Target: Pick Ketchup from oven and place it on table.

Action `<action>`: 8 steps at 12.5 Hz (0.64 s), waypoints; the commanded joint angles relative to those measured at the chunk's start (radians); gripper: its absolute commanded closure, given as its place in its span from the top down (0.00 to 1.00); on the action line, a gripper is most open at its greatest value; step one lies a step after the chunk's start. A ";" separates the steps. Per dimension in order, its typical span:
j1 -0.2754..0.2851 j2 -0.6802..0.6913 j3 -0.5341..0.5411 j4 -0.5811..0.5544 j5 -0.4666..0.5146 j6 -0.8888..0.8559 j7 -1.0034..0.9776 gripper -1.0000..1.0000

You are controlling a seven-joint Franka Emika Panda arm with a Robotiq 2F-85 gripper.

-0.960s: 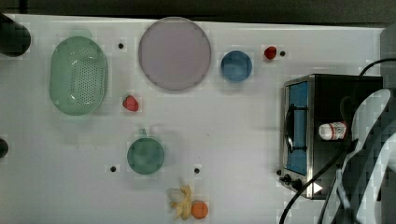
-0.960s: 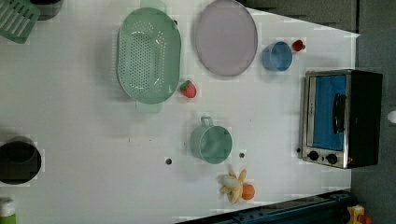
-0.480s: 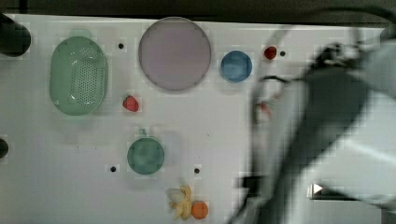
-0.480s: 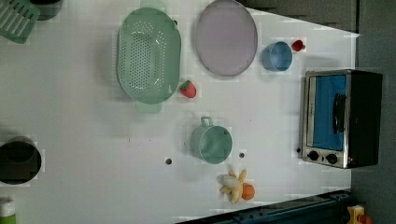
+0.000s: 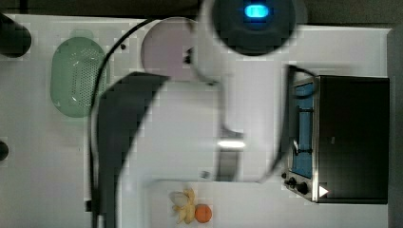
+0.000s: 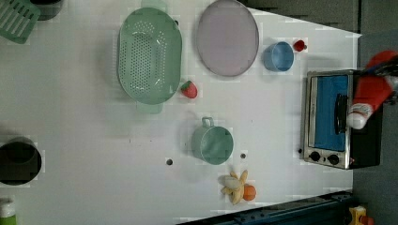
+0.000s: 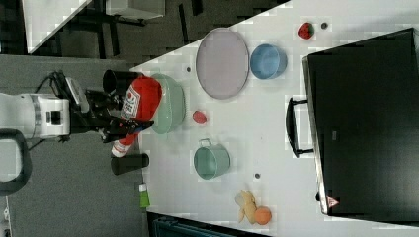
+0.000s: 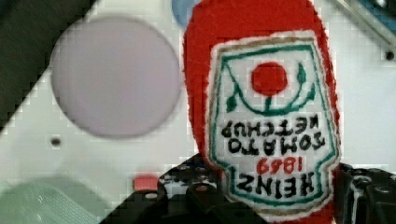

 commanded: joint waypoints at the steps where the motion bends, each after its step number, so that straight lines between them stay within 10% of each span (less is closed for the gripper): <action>1: -0.047 -0.002 0.000 -0.149 -0.003 0.022 0.057 0.64; 8: -0.048 0.093 0.001 -0.513 -0.001 0.521 0.057 0.64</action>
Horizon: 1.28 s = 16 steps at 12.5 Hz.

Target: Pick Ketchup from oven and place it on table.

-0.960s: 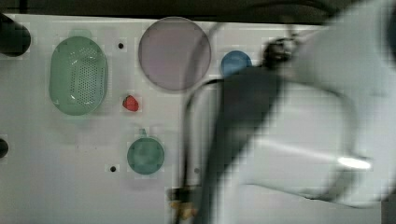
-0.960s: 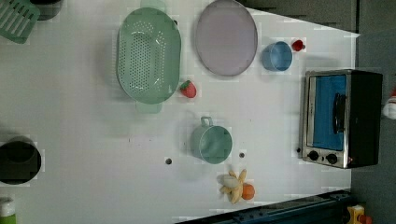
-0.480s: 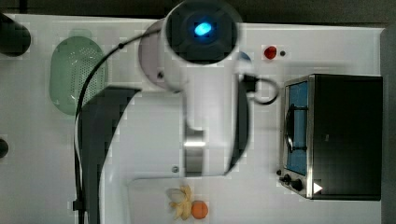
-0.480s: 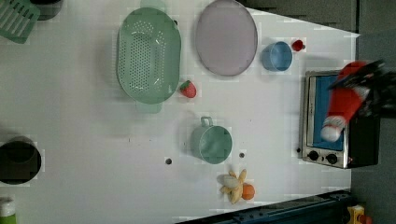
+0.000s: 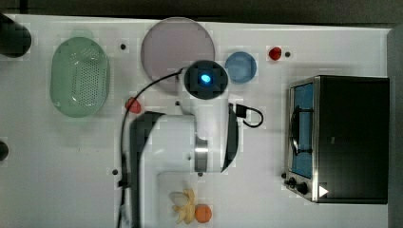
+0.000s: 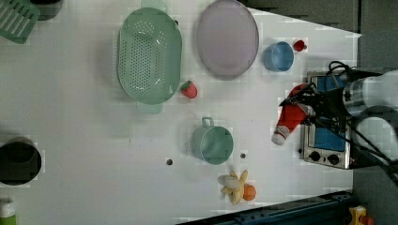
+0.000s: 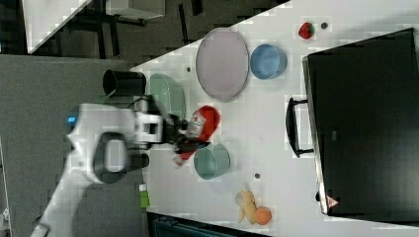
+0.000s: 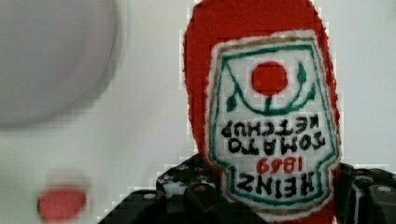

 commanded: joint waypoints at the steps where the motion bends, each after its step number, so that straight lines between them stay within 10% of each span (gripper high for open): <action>1: -0.046 0.053 -0.010 -0.059 -0.003 0.145 0.043 0.64; 5: -0.046 0.181 -0.006 -0.070 -0.001 0.259 0.043 0.67; 8: -0.046 0.235 -0.003 -0.070 0.000 0.331 0.043 1.00; 16: -0.045 -0.050 -0.002 0.133 -0.001 0.018 0.061 1.00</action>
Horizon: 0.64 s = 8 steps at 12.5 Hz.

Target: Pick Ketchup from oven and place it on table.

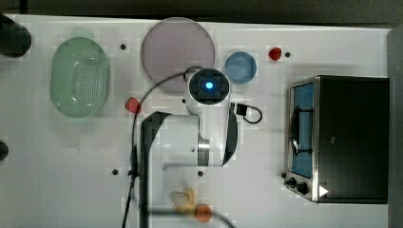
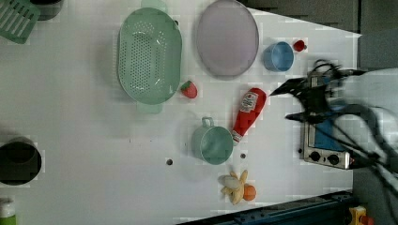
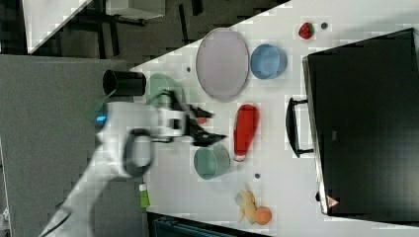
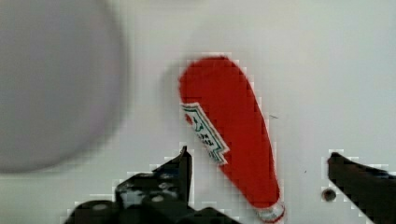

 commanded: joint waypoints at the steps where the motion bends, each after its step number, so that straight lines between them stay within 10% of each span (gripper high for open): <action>1: -0.026 -0.115 -0.021 0.193 0.004 -0.157 0.051 1.00; 8: -0.023 -0.152 -0.012 0.529 -0.001 -0.552 0.051 1.00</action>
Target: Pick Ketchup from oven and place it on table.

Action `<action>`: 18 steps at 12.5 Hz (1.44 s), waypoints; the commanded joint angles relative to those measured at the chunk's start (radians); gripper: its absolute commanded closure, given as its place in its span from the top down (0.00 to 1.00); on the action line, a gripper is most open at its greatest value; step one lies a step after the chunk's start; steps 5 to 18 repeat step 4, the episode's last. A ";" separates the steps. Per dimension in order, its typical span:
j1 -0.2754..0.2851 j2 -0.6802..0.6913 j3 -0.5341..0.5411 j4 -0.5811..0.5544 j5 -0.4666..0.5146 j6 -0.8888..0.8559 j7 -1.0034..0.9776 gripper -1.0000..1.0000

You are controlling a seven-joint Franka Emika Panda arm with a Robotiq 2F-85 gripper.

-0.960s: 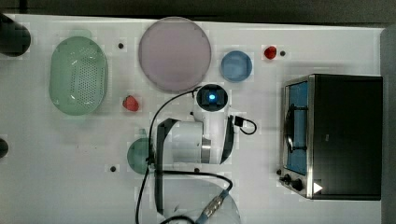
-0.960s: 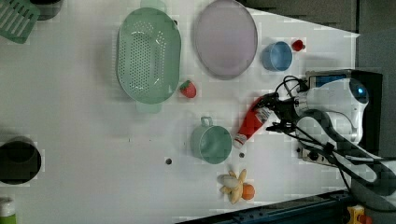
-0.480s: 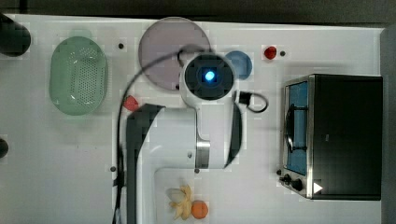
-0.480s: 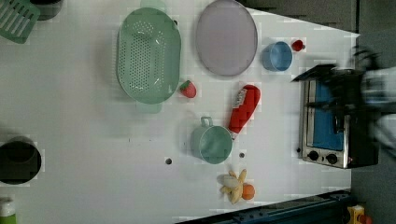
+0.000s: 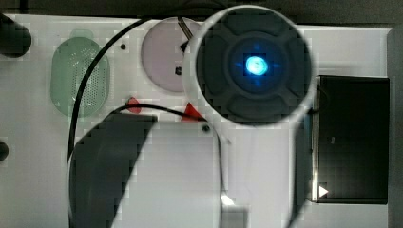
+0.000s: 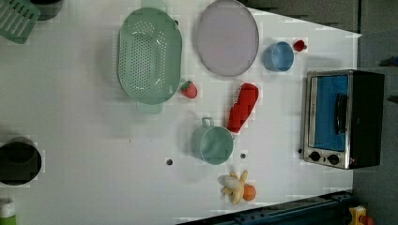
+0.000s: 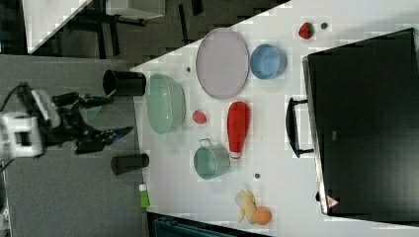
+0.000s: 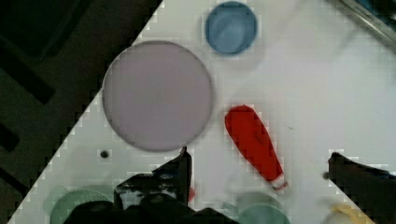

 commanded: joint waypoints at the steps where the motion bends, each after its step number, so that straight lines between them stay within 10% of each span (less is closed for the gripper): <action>1: -0.007 0.075 -0.007 0.077 0.002 -0.081 0.036 1.00; 18: -0.009 0.073 -0.012 0.108 0.001 -0.184 0.036 1.00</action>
